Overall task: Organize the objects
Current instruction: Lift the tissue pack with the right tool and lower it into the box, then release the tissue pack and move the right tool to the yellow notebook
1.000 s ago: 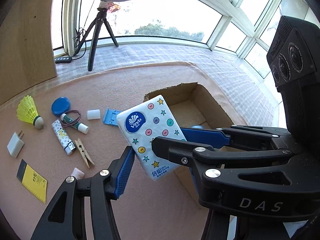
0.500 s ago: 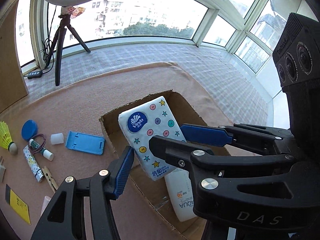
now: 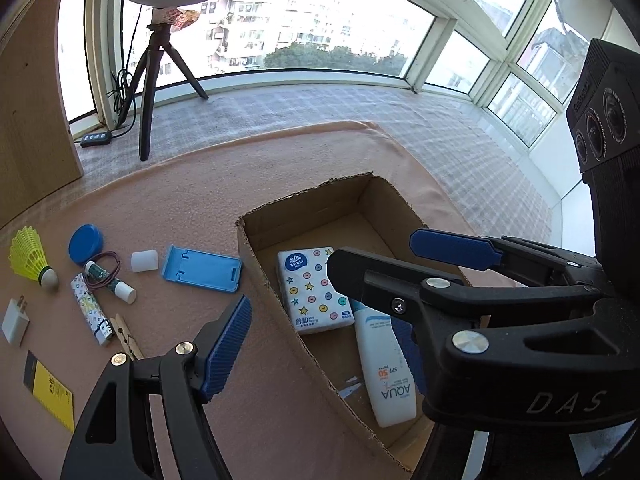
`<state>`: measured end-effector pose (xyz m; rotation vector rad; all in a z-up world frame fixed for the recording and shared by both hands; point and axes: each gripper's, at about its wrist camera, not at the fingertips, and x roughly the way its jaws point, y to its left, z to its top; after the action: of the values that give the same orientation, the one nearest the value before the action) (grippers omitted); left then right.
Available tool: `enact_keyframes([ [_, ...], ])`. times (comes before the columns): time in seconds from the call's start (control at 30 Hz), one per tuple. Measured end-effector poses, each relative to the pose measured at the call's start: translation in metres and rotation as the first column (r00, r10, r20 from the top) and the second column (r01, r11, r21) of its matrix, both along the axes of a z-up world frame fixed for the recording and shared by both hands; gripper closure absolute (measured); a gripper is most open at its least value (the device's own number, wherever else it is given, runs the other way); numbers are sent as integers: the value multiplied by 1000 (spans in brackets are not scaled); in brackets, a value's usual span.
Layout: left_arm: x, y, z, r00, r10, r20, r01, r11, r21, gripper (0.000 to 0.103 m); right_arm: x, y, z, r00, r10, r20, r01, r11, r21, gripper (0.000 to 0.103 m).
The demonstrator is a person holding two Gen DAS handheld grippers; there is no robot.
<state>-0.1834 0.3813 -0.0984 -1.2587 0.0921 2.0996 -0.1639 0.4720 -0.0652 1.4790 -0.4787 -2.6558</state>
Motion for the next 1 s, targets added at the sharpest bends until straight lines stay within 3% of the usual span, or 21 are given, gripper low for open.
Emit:
enact_keyframes([
  [0.3,6,-62,-3,996,87,-7,-87,995,-37,27,1,-26,4,1000,24,-10,-24,1000,-11,34],
  [0.63,24,-165,-9,974,225,7,-223,971,-82,28,-11,-100,2,987,158,-8,-158,987,-20,35],
  [1.0,59,-292,-13,911,412,19,-407,906,-117,28,-37,-212,-27,926,374,55,-374,927,-17,35],
])
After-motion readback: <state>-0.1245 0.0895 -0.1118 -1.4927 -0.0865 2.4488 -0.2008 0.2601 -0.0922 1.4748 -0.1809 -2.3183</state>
